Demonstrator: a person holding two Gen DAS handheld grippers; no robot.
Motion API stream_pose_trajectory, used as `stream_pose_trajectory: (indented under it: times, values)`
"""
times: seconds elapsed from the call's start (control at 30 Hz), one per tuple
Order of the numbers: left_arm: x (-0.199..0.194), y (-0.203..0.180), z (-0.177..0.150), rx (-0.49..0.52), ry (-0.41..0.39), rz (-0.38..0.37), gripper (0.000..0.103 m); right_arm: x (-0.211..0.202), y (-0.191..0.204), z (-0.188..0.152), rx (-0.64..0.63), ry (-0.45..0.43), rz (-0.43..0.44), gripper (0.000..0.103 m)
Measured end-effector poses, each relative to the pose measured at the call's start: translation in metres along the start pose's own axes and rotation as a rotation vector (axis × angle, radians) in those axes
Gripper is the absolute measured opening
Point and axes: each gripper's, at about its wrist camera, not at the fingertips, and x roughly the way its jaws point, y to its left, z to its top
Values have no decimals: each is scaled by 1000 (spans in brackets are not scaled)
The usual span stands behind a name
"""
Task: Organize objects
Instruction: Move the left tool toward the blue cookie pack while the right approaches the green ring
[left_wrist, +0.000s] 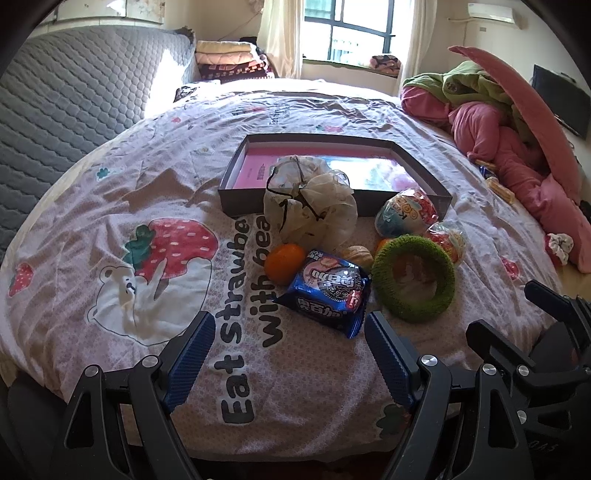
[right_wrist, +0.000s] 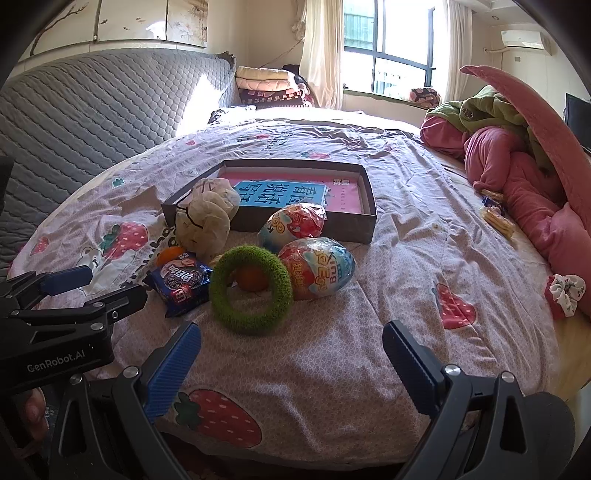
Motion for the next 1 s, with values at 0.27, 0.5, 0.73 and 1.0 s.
stream_pose_trajectory:
  times: [0.27,0.5,0.73,1.0]
  values:
    - [9,4,-1,-4,15,-6,84,5,-2,0,11,8,13,99]
    - [20,5,-2,0,34,-20,84,15,-4,0,30,33,24,99]
    - [34,2,-1,14,48,-40,84,27,-10,0,54,61,37,99]
    - [47,3,0,6,66,-76,84,37,-15,2,83,89,53,98]
